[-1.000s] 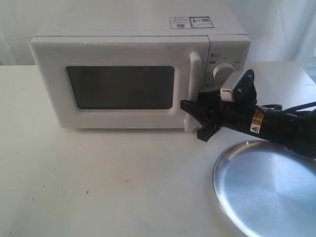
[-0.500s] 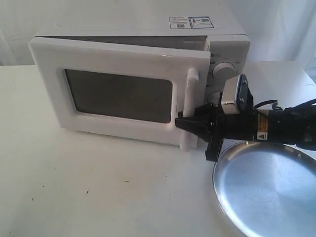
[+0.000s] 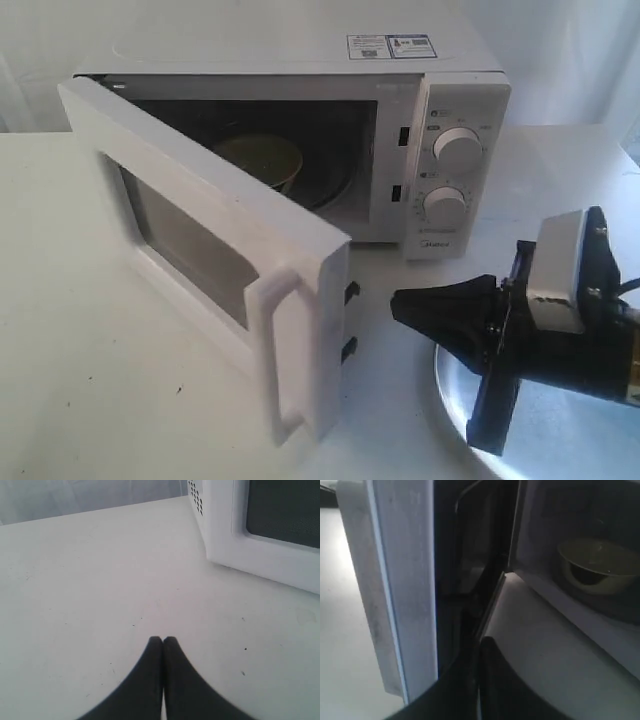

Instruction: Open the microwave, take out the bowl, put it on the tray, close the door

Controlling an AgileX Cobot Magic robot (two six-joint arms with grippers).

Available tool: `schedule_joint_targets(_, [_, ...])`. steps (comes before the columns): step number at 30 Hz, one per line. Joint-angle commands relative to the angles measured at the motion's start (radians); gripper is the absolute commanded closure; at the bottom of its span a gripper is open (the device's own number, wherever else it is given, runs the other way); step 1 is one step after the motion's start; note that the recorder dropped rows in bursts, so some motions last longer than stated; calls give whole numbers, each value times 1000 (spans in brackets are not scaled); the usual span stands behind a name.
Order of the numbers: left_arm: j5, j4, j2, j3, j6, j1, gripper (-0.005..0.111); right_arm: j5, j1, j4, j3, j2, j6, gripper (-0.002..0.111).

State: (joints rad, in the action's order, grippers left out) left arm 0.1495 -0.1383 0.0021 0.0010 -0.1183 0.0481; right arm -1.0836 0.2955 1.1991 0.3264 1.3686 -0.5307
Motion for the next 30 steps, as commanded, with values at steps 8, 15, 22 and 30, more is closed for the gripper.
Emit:
schedule_joint_targets(8, [-1, 3, -2, -1, -7, -1, 107, 150, 43, -328, 57, 27, 83, 108])
schedule_joint_targets(15, [-1, 3, -2, -1, -7, -1, 107, 340, 200, -343, 300, 191, 163, 108])
schedule_joint_targets(22, [-1, 3, -2, -1, -7, -1, 107, 584, 291, -431, 612, 398, 325, 108])
schedule_joint_targets(30, [-1, 3, -2, -1, -7, -1, 107, 747, 384, -264, 937, 651, 396, 57])
